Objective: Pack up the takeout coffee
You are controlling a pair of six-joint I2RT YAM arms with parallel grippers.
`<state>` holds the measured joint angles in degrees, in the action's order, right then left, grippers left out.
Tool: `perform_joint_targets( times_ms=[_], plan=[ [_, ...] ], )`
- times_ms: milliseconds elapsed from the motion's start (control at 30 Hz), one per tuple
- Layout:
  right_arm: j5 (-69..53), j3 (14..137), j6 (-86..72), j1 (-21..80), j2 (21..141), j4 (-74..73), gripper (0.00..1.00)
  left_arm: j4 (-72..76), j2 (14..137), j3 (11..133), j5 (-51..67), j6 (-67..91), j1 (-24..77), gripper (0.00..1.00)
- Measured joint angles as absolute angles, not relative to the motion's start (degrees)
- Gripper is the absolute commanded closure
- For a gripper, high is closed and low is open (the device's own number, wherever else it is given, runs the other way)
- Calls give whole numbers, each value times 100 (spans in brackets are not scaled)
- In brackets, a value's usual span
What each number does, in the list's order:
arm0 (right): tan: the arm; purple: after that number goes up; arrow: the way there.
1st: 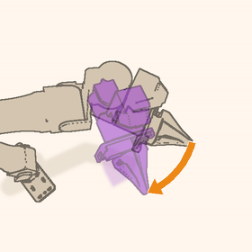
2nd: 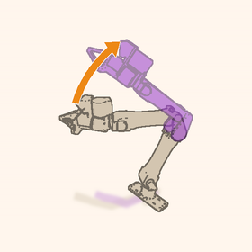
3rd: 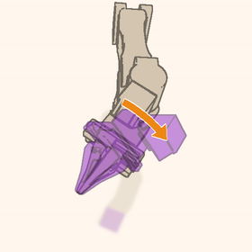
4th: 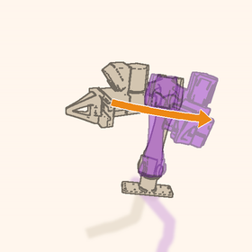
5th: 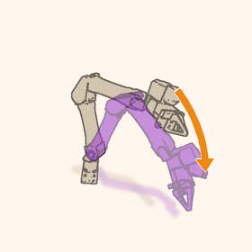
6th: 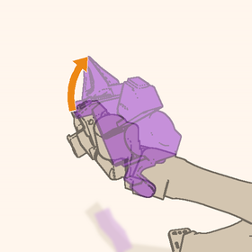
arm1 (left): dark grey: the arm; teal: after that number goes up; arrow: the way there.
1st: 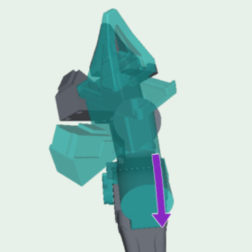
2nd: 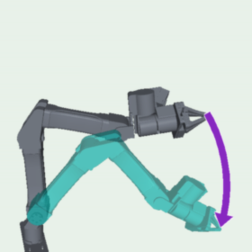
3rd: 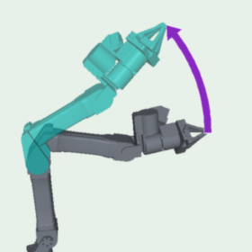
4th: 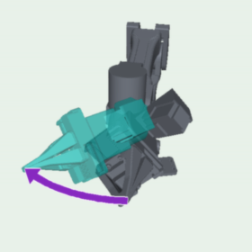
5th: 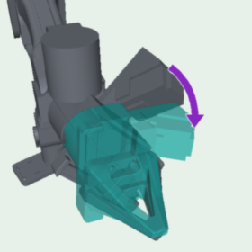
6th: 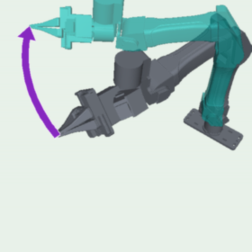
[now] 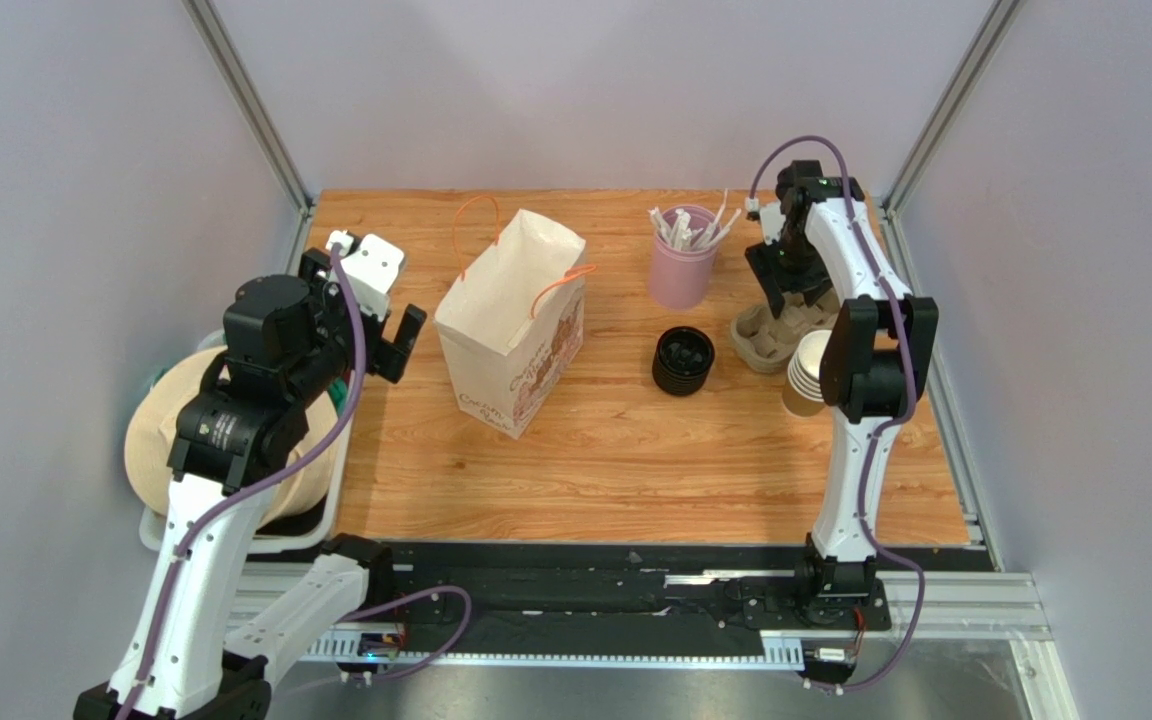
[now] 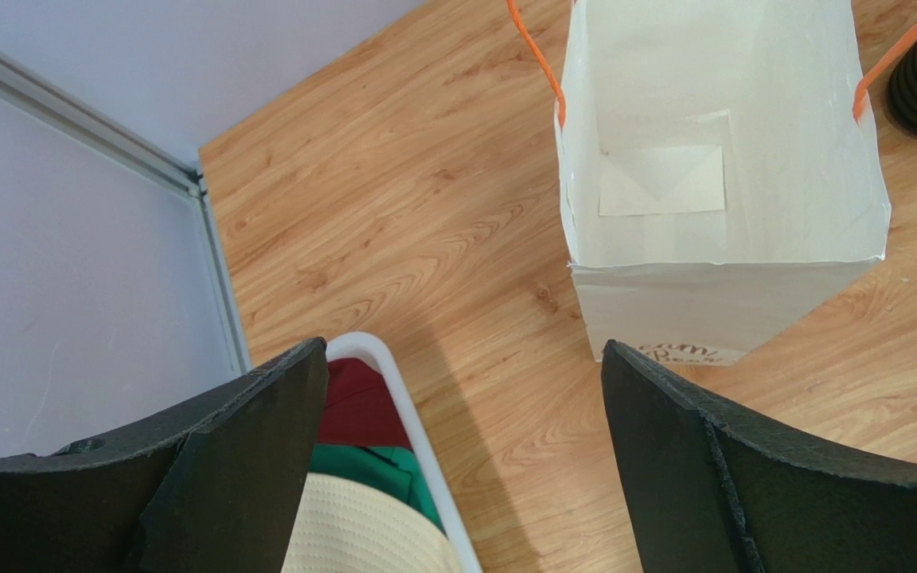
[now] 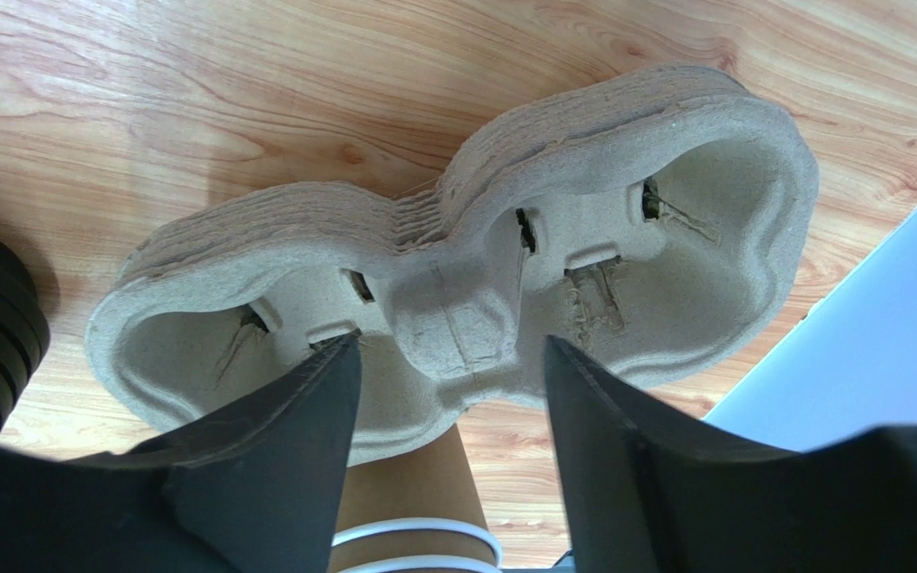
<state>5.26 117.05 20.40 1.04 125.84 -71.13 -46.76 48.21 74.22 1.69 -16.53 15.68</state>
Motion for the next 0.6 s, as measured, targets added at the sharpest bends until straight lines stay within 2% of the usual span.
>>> perform_joint_targets(
  times_ms=[267,367,400,533,600],
  plan=[
    [495,11703,2040,67,12742,-7113,45,-4674,4821,7415,237,-1638,1525,6],
    [491,11701,2036,67,12744,-7113,53,-4674,4821,7415,257,-1636,1511,6],
    [491,11701,2040,67,12744,-7113,58,-4674,4821,7415,259,-1636,1505,6],
    [482,11701,2027,67,12744,-7111,64,-4674,4821,7413,276,-1625,1459,6],
    [482,11701,2027,67,12744,-7111,71,-4674,4821,7413,281,-1616,1448,6]
  ],
)
